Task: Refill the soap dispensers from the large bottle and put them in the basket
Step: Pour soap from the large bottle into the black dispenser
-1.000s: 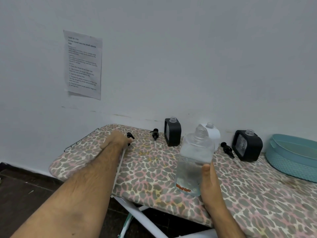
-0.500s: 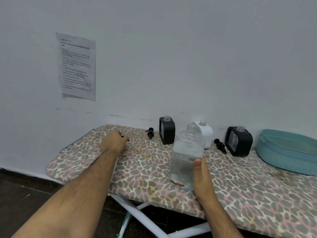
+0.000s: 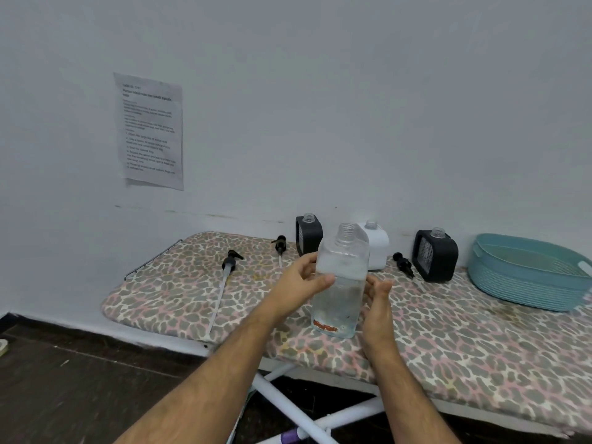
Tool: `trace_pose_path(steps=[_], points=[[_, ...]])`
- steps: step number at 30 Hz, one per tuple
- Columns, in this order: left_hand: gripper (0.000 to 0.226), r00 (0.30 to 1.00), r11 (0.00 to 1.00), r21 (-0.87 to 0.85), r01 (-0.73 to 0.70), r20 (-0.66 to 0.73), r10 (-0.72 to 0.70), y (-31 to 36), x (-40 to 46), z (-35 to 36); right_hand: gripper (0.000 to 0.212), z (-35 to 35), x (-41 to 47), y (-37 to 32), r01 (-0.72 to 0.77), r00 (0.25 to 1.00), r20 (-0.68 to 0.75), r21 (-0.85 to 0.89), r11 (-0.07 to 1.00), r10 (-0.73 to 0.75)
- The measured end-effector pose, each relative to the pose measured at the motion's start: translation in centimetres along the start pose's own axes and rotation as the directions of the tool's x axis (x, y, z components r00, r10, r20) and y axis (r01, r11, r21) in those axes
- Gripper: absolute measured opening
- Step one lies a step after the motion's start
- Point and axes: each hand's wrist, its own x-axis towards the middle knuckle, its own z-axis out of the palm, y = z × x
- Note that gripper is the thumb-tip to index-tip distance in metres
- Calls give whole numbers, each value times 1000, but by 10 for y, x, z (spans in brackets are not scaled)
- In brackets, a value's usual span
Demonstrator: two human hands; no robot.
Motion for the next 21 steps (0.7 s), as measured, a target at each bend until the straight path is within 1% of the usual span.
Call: trace_pose_path(steps=[4,7,10,14,17,19,21], points=[[66,1000,998,58,-1,12,1,0,-3,14,107,-1,2,-3,-24,995,-90,73,997,30],[71,1000,997,70,-21,7,21,0,-1,18,108,-3,2,-3,-41,992,-118,105,994,54],[77,999,996,80,-28,-20,30,1,-2,19,105,-3,1,-3,-47,991,-121,99,994,58],[79,997,995,88,-47,-54,52,-2,-3,15,100,-3,0,-4,-38,993,-112,77,996,47],[83,992,993,105,-50,-113,62,-4,-7,7,99,-2,0,-5,-32,997,-76,34,999,34],[80,986,994,94,-59,-153,73,-4,-9,-2,100,-1,-1,-4,-26,998,-52,-14,1000,25],[79,977,993,94,-70,-196,87,-5,-11,-13,93,0,-1,-3,-13,1000,-23,-66,998,12]])
